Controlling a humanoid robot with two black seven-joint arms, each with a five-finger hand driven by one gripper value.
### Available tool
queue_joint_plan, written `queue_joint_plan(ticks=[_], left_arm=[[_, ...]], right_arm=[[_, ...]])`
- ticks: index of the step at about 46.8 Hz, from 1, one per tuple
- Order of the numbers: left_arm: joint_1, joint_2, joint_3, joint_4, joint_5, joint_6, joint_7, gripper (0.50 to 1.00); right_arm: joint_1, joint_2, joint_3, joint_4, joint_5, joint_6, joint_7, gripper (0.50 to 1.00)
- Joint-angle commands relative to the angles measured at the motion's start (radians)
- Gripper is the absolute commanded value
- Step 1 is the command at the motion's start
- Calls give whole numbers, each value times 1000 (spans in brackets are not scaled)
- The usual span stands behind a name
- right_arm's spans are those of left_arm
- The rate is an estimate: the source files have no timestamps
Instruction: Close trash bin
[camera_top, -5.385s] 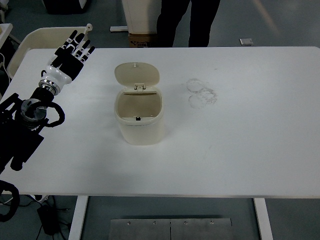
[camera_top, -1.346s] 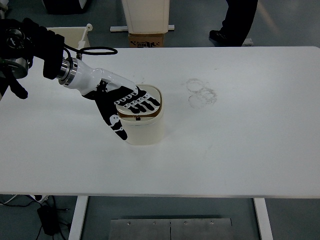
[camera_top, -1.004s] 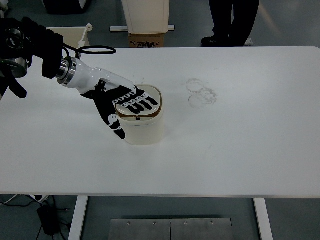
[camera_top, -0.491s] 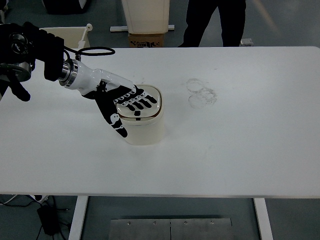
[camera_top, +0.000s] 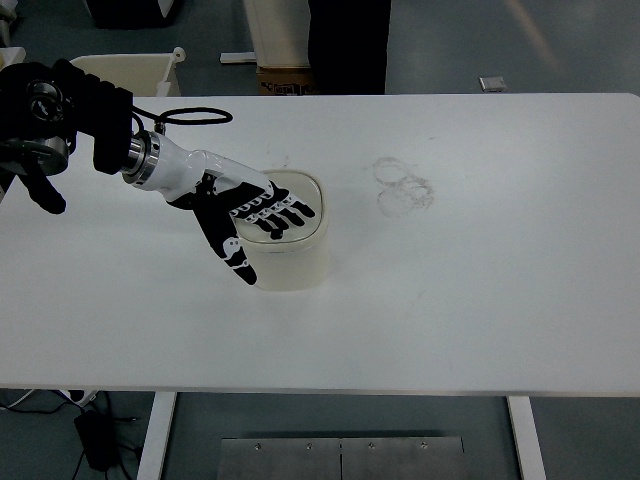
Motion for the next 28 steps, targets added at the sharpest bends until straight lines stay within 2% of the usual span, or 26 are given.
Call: queue_joint_plan(ticks=[1,5,16,28], left_arm=[[1,0,1,0,1,0,1,1000],[-10,5,-11,3,-1,0,1,1000],[-21,18,-163,40,-1,2,-5,1000],[-10,35,-382,135,-15,9,-10,1000]], right_arm=[[0,0,0,0,0,-1,0,993],[0,0,0,0,0,1,0,993],[0,0,0,0,-1,1,0,993],[0,0,0,0,0,-1,0,993]])
